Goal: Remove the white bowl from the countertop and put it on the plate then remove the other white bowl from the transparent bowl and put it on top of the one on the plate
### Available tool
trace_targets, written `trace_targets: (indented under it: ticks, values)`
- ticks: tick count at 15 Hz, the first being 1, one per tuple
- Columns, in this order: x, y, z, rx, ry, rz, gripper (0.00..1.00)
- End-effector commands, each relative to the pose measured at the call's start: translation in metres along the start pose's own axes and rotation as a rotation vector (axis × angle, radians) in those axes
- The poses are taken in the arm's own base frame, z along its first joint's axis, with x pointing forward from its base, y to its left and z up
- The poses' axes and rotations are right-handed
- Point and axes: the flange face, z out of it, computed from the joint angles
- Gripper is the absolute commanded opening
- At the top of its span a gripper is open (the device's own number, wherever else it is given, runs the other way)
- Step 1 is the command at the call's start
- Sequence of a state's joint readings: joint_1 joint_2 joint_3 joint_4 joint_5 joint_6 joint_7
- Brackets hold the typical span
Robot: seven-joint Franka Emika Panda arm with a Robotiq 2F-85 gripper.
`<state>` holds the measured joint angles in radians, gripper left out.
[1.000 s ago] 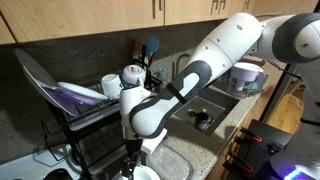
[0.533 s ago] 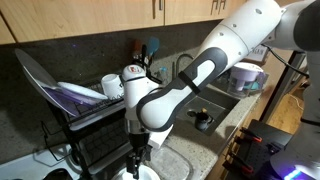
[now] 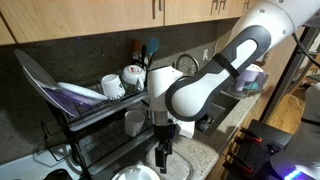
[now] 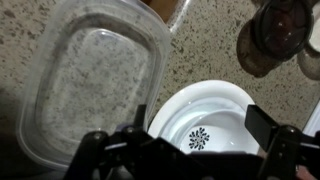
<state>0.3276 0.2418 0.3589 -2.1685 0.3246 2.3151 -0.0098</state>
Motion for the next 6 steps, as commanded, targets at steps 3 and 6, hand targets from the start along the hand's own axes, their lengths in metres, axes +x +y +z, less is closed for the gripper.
trace_targets:
  ticks: [3,6]
  values:
    - [-0.032,0.009,-0.004,-0.018,-0.026,-0.049,1.0]
    - [-0.036,0.011,-0.004,-0.022,-0.028,-0.054,1.0]
